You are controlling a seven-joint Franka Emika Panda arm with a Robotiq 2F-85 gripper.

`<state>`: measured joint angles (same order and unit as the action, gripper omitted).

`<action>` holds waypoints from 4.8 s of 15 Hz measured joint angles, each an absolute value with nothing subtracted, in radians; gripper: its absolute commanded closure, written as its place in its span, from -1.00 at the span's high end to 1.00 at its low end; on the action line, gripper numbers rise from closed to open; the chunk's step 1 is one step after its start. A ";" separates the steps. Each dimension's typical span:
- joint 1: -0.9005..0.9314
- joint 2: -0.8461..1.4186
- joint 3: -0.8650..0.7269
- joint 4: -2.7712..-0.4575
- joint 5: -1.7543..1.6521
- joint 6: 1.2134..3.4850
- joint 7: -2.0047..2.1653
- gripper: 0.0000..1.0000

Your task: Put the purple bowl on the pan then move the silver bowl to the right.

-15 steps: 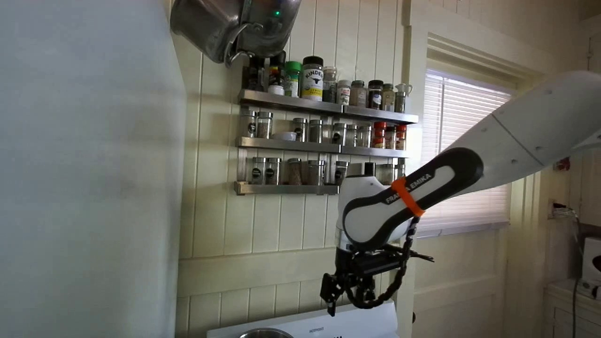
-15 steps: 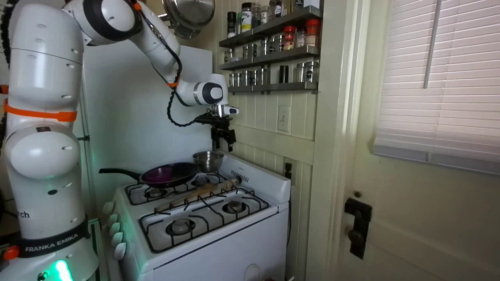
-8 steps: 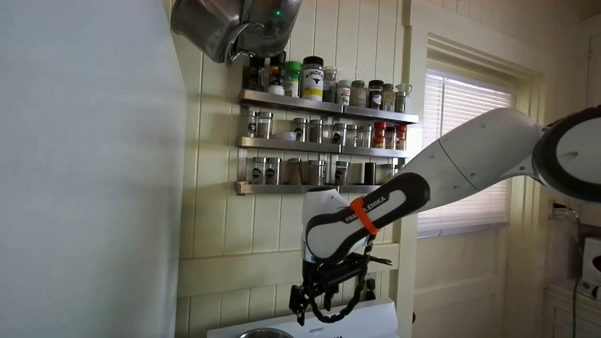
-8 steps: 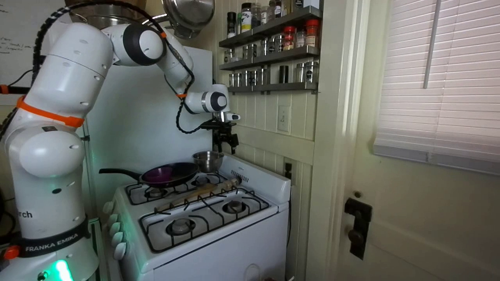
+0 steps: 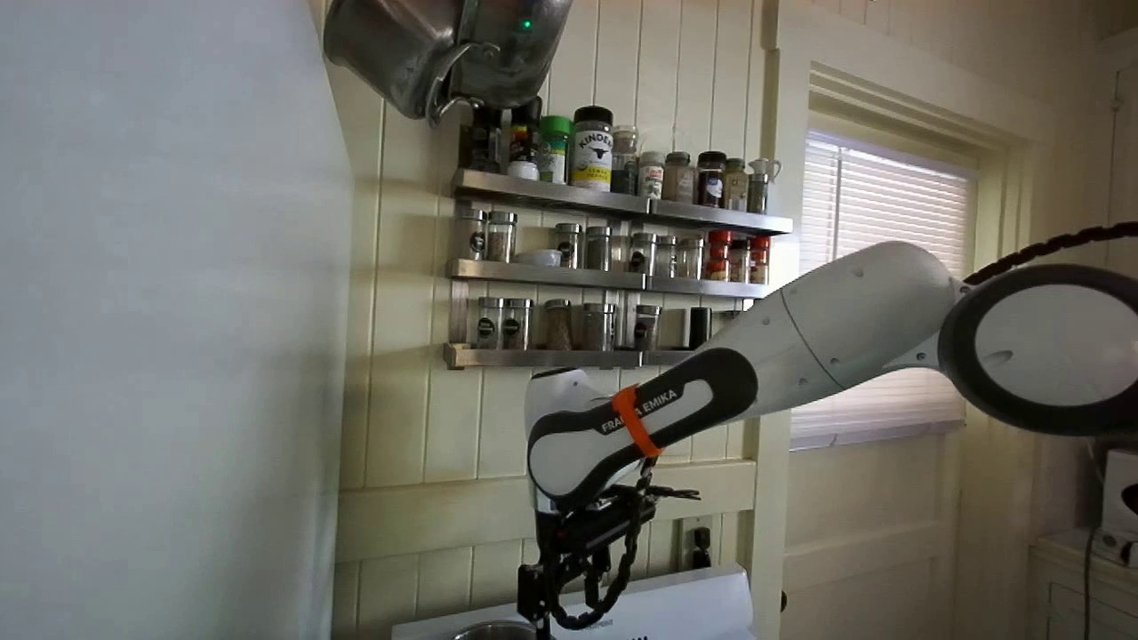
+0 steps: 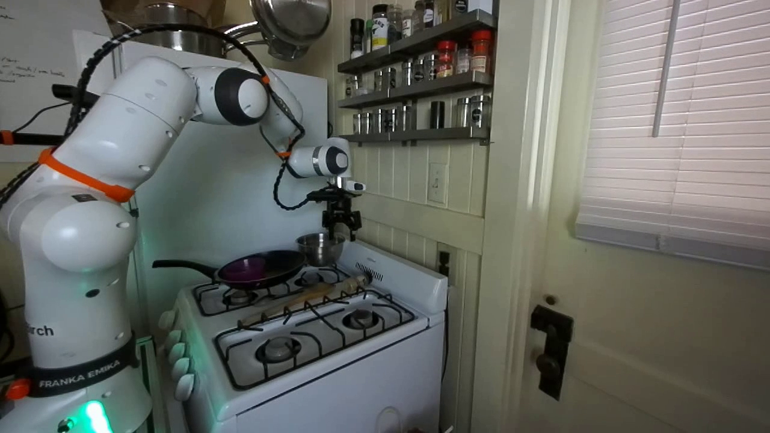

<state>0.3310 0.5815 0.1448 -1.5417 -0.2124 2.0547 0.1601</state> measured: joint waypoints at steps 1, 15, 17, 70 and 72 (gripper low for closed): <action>0.329 0.599 0.148 -1.519 -0.203 2.021 0.131 1.00; 0.331 0.702 0.156 -1.411 -0.185 1.919 0.052 0.11; 0.334 0.719 0.157 -1.412 -0.174 1.943 0.061 -0.16; 0.266 -0.318 0.200 -2.744 -0.981 2.519 2.300 -0.96; 0.271 -0.331 0.195 -2.764 -0.982 2.524 2.399 -0.96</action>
<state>0.2711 -0.3305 0.1946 -2.7644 -0.9819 2.5238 2.3989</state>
